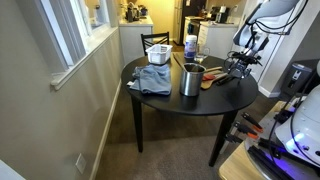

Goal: Put the black spatula inside the silver bowl

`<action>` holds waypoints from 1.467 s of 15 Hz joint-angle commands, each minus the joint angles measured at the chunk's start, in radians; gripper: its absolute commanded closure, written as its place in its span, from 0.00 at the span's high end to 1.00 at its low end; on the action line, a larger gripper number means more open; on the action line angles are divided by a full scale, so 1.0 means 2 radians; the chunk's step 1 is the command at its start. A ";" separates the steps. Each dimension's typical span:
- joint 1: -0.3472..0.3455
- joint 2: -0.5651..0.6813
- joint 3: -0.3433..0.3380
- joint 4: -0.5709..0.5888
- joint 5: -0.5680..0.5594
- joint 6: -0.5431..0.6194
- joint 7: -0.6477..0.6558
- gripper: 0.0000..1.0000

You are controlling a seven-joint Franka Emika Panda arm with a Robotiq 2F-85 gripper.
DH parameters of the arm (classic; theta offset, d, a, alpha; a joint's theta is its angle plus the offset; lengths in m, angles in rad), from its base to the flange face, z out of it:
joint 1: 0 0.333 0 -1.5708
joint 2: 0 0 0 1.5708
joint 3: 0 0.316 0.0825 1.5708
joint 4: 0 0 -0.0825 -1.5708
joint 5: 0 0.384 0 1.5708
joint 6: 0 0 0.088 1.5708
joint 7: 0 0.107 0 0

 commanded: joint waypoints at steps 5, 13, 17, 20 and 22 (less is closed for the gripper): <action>-0.009 0.012 0.006 0.021 0.001 -0.022 0.033 0.74; -0.011 0.012 0.006 0.024 0.003 -0.023 0.034 0.21; -0.012 0.010 0.007 0.023 0.003 -0.025 0.033 0.01; -0.008 -0.003 0.005 0.014 -0.001 -0.016 0.026 0.05; 0.000 -0.021 0.002 0.002 -0.008 0.001 0.017 0.05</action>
